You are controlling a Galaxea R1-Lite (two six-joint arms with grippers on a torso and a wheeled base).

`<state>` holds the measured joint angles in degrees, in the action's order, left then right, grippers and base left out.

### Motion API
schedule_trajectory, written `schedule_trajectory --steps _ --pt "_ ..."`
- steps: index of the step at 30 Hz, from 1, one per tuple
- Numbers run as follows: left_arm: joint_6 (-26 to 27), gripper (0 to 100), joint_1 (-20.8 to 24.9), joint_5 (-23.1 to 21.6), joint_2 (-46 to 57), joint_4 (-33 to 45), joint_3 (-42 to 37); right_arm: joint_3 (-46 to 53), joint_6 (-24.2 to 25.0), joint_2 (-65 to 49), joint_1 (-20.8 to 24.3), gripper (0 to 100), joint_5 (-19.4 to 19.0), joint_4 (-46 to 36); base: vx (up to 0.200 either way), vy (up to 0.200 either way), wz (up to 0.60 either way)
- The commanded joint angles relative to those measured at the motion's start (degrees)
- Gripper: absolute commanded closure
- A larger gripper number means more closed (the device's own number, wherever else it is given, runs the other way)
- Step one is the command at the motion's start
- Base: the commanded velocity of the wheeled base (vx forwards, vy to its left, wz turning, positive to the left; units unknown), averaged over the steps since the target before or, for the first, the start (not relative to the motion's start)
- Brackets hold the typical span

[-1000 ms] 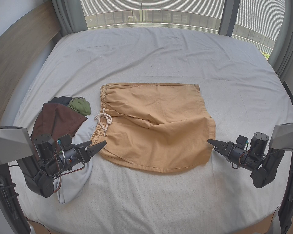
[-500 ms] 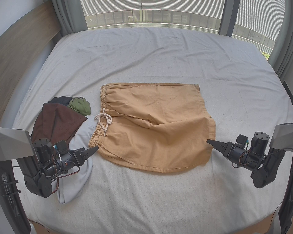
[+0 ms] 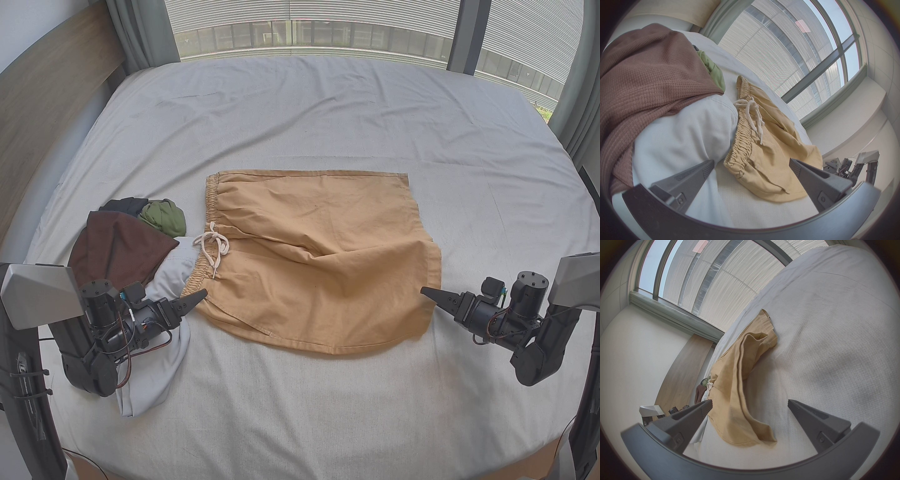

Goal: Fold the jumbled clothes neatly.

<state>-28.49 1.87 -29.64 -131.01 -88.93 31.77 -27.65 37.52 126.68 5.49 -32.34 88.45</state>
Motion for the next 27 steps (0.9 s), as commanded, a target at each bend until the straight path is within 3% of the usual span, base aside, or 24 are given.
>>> schedule_trajectory --steps 1,8,9,21,27 --pt "-0.6 0 0.2 0.1 -0.4 0.0 1.0 0.0 0.0 1.0 0.1 0 0.0 0.1 0.000 0.000 0.00" --pt "-0.6 0 0.2 0.3 -0.8 0.0 1.1 0.0 -0.1 0.9 0.0 0 0.0 0.1 0.000 0.000 0.00" --pt "-0.6 100 0.2 0.3 -0.9 0.0 1.2 0.0 -0.1 0.9 0.0 0 0.0 0.1 0.000 0.000 0.00" --pt "-0.3 100 0.4 0.3 -1.8 0.0 1.8 0.7 -0.3 1.0 -0.1 0 0.0 0.1 0.000 0.000 0.00" --pt "-0.3 100 0.5 0.3 -1.6 0.0 1.7 3.2 -6.3 3.0 0.2 0 -0.4 0.0 0.000 0.000 0.00"
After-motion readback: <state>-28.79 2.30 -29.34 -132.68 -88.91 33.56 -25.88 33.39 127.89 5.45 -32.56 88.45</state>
